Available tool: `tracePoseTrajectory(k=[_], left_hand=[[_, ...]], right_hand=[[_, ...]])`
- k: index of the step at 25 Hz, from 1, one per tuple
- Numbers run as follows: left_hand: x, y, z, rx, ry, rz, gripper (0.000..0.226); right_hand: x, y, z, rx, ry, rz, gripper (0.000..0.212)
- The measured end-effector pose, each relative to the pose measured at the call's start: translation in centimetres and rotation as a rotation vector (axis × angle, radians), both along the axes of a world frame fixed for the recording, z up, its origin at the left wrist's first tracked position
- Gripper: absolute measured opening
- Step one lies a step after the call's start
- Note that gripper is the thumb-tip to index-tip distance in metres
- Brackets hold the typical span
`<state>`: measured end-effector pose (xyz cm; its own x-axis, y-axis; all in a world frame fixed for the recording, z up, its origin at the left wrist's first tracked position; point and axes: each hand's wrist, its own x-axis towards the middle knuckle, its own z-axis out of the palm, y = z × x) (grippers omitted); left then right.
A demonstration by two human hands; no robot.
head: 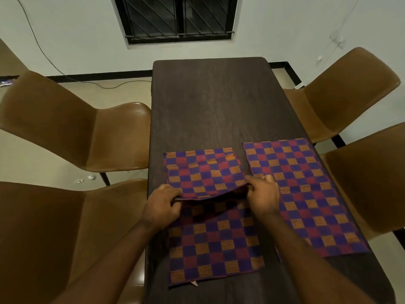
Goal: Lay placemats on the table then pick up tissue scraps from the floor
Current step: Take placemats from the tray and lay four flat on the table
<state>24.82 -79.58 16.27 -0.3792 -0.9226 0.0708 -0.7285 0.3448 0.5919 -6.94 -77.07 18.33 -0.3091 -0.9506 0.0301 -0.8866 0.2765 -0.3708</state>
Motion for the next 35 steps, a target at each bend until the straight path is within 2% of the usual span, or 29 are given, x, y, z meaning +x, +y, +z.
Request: tracePoseTrajectory(k=[2, 6, 10, 12, 14, 16, 19, 22, 25, 27, 30, 31, 33, 35], left_hand=[[-2.4, 1.2, 3.2, -0.048, 0.057, -0.058, 0.004], [-8.9, 6.1, 7.0, -0.021, 0.044, -0.329, 0.020], [-15.3, 10.0, 5.9, 0.179, -0.046, -0.588, 0.017], [-16.2, 10.3, 4.1, 0.260, -0.073, -0.662, 0.032], [-15.8, 9.1, 2.3, 0.311, -0.094, -0.622, 0.040], [-14.9, 7.0, 0.5, 0.313, -0.069, -0.524, 0.028], [-12.3, 1.8, -1.4, 0.139, -0.259, -0.440, 0.018], [-9.2, -3.1, -2.6, 0.027, -0.465, -0.451, 0.039], [-7.4, -5.9, -3.3, 0.009, -0.592, -0.513, 0.061], [-7.3, -6.8, -3.9, 0.063, -0.572, -0.443, 0.060], [-8.8, -7.2, -4.3, 0.187, -0.302, -0.151, 0.040], [-9.7, -7.4, -4.3, 0.201, -0.266, -0.087, 0.039], [-11.2, -7.7, -4.4, 0.227, -0.311, -0.058, 0.047], [-12.1, -8.0, -4.4, 0.286, -0.361, -0.037, 0.050]], right_hand=[[0.2, -2.7, 1.9, -0.062, 0.026, -0.003, 0.033], [0.7, -7.4, 4.0, -0.124, -0.055, 0.125, 0.036], [-0.5, -7.1, 1.1, 0.002, -0.250, 0.120, 0.039], [-2.1, -5.5, -0.7, 0.063, -0.286, 0.080, 0.044], [-3.6, -4.0, -1.8, 0.117, -0.319, 0.032, 0.053], [-4.5, -3.2, -2.5, 0.134, -0.262, 0.024, 0.059], [-3.2, -2.0, -3.1, 0.107, -0.149, -0.016, 0.053], [1.6, 0.5, -3.9, 0.121, -0.223, -0.008, 0.056], [7.5, 3.9, -4.9, 0.138, -0.305, 0.020, 0.067], [10.6, 5.8, -5.8, 0.180, -0.276, 0.016, 0.077], [13.3, 7.6, -7.2, 0.330, -0.188, 0.011, 0.088], [13.7, 8.0, -7.5, 0.357, -0.180, -0.002, 0.087], [13.4, 8.4, -7.4, 0.288, -0.201, -0.087, 0.080], [10.8, 8.3, -7.0, 0.116, -0.177, -0.245, 0.069]])
